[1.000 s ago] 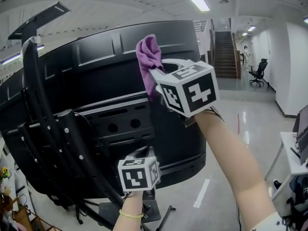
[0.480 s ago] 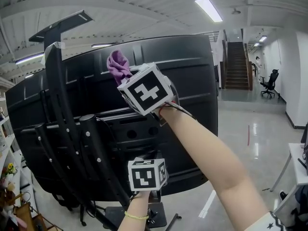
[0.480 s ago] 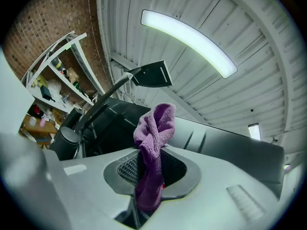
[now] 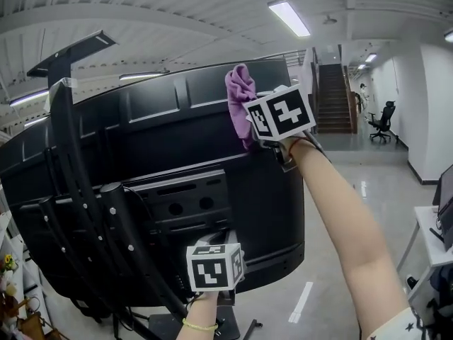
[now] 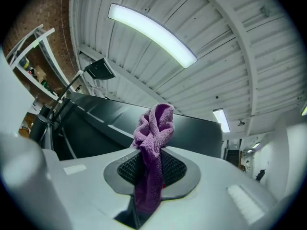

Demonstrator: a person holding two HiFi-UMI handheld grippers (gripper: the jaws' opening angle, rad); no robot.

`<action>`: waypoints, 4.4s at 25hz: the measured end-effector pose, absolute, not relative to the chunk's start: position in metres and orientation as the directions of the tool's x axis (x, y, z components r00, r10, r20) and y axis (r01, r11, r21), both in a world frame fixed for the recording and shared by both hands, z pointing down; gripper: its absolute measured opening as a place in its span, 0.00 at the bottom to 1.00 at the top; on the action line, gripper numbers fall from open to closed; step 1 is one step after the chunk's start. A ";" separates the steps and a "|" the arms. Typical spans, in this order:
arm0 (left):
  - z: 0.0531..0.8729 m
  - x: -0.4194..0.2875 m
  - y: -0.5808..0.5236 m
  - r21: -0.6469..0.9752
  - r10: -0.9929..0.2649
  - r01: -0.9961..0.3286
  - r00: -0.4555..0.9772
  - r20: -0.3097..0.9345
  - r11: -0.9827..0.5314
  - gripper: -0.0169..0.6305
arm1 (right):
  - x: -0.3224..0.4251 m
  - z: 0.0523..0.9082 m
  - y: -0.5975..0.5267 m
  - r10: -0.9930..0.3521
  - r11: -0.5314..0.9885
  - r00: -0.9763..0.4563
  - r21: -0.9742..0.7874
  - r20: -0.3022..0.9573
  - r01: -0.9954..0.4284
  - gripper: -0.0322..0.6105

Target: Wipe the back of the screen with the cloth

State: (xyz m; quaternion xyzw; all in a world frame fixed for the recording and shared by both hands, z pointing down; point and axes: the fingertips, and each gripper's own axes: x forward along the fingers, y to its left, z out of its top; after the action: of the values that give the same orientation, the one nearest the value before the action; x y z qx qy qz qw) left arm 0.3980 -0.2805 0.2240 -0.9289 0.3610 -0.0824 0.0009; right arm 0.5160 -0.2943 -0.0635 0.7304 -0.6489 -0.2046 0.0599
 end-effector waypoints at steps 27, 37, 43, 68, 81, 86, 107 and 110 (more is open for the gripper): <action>0.289 0.331 -0.198 -0.073 -0.779 -0.775 0.625 0.050 -0.627 0.04 | 0.520 0.149 -0.181 -0.988 -0.072 0.019 0.357 -0.151 -0.931 0.16; 0.350 0.135 -0.174 0.010 -0.876 -0.877 0.480 0.046 -0.480 0.04 | 0.354 0.280 -0.155 -0.996 0.056 -0.071 0.285 -0.045 -0.957 0.16; 0.356 -0.030 -0.176 -0.004 -0.920 -0.922 0.386 0.063 -0.387 0.04 | 0.171 0.319 -0.171 -0.977 0.202 -0.211 0.251 -0.009 -0.947 0.16; 0.432 -0.349 -0.329 0.044 -0.932 -0.946 0.325 0.160 -0.322 0.04 | -0.153 0.432 -0.355 -0.973 0.217 -0.197 0.196 0.118 -0.956 0.16; 0.413 -0.395 -0.457 0.049 -0.905 -0.915 0.404 0.131 -0.402 0.04 | -0.172 0.444 -0.455 -0.992 -0.064 0.091 0.260 0.092 -0.963 0.16; 0.416 -0.427 -0.480 0.040 -0.896 -0.906 0.422 0.142 -0.420 0.04 | -0.242 0.443 -0.468 -0.995 -0.011 0.037 0.267 0.091 -0.964 0.16; 0.416 -0.520 -0.507 0.051 -0.859 -0.875 0.483 0.168 -0.482 0.04 | -0.412 0.412 -0.507 -0.983 0.180 -0.166 0.217 0.083 -0.959 0.16; 0.406 -0.482 -0.512 0.032 -0.833 -0.845 0.532 0.153 -0.534 0.04 | -0.349 0.380 -0.491 -0.998 0.063 -0.056 0.213 0.039 -0.975 0.16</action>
State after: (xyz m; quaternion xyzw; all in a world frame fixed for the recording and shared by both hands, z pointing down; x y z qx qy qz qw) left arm -0.4823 -0.5122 0.4056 -0.8738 0.4800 -0.0593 -0.0510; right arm -0.3489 -0.4912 0.3795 0.6815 -0.7237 -0.0645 0.0876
